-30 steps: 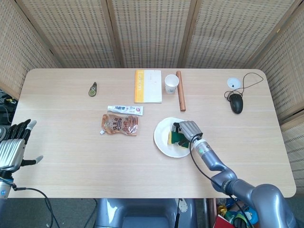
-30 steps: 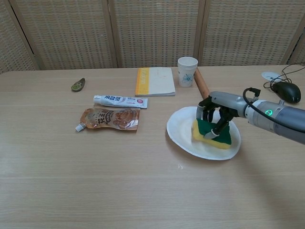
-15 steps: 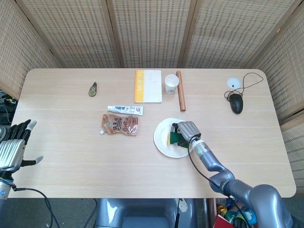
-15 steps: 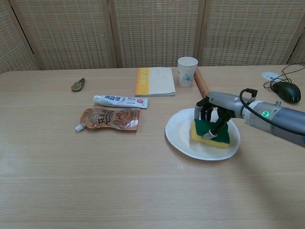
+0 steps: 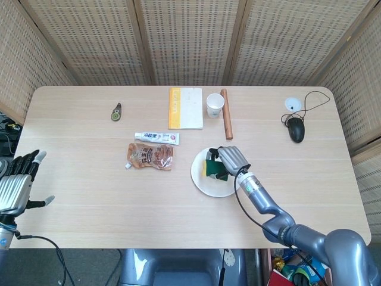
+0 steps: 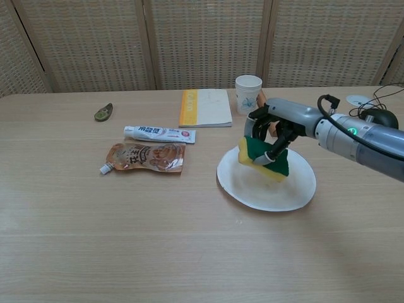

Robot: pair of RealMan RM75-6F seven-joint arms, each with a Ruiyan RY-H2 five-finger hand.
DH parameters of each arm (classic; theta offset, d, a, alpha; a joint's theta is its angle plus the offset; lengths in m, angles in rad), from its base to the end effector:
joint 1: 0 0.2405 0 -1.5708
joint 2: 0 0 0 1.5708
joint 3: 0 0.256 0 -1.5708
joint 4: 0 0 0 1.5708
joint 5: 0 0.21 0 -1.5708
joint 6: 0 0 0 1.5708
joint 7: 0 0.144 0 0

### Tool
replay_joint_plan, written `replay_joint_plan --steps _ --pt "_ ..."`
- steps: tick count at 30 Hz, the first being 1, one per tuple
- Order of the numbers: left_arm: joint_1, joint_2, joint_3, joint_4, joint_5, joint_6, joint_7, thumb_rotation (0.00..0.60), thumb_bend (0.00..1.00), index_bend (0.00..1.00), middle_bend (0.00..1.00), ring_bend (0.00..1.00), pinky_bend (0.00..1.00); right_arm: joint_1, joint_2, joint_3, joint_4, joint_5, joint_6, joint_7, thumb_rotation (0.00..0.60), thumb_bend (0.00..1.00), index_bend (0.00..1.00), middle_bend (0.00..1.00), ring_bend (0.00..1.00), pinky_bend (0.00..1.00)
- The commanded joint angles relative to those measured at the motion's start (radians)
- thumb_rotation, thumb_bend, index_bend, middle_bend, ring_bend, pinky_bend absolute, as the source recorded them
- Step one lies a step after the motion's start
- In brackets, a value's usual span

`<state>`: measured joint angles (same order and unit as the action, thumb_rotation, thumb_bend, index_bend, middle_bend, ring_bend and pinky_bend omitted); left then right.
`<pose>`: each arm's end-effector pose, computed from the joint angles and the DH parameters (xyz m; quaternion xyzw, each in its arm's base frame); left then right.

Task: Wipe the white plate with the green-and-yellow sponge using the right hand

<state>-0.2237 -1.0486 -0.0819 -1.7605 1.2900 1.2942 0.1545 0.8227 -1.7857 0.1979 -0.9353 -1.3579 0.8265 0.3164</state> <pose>-0.2914 0.2235 0.1552 -0.6131 -0.4201 -0.3295 0.5823 -0.1649 -0.3946 -0.0613 0.6949 -0.4704 0.4267 0.3374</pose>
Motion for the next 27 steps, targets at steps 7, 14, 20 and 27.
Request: replay_joint_plan --steps 7,14,20,27 --pt "-0.001 0.001 -0.001 0.002 -0.002 -0.002 -0.003 0.600 0.00 0.00 0.00 0.00 0.00 0.016 -0.063 0.010 0.103 0.058 -0.080 -0.012 0.600 0.18 0.48 0.53 0.42 0.68" --pt "-0.003 0.000 0.000 0.002 -0.003 -0.006 -0.002 0.600 0.00 0.00 0.00 0.00 0.00 0.021 -0.084 0.011 0.148 0.068 -0.103 -0.015 0.600 0.20 0.48 0.53 0.42 0.68" --pt "-0.003 -0.001 0.001 0.002 -0.004 -0.005 -0.001 0.600 0.00 0.00 0.00 0.00 0.00 0.022 -0.100 0.005 0.174 0.070 -0.120 -0.021 0.600 0.20 0.48 0.53 0.42 0.68" --pt "-0.001 0.000 0.004 -0.001 0.001 -0.001 -0.001 0.600 0.00 0.00 0.00 0.00 0.00 0.027 -0.117 0.004 0.203 0.076 -0.143 -0.038 0.600 0.20 0.49 0.53 0.42 0.68"
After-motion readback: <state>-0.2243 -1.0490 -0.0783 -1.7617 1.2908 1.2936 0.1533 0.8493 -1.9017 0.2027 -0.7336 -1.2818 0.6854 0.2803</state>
